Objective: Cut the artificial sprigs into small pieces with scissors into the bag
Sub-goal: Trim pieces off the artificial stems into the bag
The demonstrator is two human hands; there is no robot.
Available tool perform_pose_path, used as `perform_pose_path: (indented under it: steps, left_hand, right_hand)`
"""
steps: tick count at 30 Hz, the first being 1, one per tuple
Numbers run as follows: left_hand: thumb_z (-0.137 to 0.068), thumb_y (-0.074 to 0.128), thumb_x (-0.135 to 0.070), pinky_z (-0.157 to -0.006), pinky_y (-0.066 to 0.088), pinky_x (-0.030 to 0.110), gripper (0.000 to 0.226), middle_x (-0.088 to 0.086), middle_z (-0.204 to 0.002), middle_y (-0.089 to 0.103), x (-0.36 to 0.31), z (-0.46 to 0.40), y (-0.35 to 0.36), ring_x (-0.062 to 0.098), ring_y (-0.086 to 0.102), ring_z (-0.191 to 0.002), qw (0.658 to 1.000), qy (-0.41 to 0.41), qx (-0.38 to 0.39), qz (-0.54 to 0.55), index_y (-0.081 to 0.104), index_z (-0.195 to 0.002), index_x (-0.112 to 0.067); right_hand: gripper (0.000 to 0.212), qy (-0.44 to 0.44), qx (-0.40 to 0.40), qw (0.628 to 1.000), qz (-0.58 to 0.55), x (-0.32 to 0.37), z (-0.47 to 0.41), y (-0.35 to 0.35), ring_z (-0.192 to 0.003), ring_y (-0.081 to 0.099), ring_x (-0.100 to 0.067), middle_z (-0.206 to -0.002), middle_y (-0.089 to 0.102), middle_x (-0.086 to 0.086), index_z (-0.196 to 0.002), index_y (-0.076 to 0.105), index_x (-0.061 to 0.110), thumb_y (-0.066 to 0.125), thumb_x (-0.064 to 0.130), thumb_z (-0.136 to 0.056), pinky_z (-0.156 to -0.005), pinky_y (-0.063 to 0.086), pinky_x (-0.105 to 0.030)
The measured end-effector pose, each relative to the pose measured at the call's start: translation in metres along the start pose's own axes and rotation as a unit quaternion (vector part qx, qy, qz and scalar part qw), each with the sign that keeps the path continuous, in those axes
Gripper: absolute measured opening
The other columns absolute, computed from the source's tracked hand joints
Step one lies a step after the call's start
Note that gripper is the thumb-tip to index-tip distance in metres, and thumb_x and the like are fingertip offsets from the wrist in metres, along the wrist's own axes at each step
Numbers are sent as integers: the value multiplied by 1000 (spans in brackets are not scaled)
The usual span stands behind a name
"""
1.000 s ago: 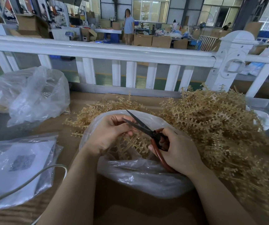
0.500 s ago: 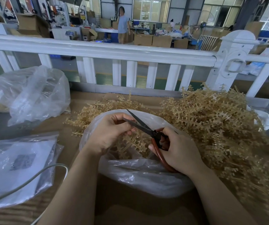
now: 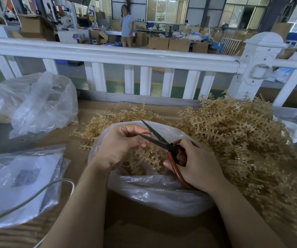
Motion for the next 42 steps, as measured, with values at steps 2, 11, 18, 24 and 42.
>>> perform_pose_path:
  steps: [2,11,18,24,42]
  left_hand:
    - [-78,67,11,-68,56,23,17,8,-76,73,0,0,-1,15,66,-69,1000,-3,0,-2,72,-90,0]
    - [-69,74,6,-74,58,28,22,14,-86,75,0,0,0,21,70,-77,1000,-10,2,11,79,-80,-13]
    - [-69,77,-4,-72,56,24,15,13,-83,74,-2,2,6,19,69,-76,999,-4,34,-3,78,-81,-12]
    - [-71,78,-10,-76,56,26,10,17,-84,73,-2,3,7,22,69,-79,999,4,41,-1,78,-81,-12]
    - [-73,73,-6,-71,56,25,11,13,-81,73,-3,2,8,18,66,-71,998,17,51,17,78,-81,-11]
  right_hand:
    - [56,-4,-1,1000,4,1,0,0,-83,46,3,-88,52,27,-106,49,39,45,85,-74,-66,33,-9]
    - [65,0,-17,1000,-8,4,-1,-3,-72,43,15,-79,47,34,-106,54,38,45,91,-70,-64,35,-12]
    - [85,-3,-54,998,-24,7,1,-9,-68,50,8,-78,50,32,-111,63,33,29,99,-70,-62,38,-11]
    - [78,-17,-76,997,-26,9,2,-11,-71,57,-2,-81,65,19,-108,66,30,34,94,-76,-63,52,-24]
    - [84,-31,-107,994,-4,12,3,-16,-58,58,-1,-68,59,20,-101,63,28,23,97,-76,-53,36,-11]
Point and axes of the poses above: each hand's wrist, its own z-axis away from the middle knuckle, its own y-axis out of the palm, x = y × z, the point moved 7 cm from there along -z, towards the middle knuckle
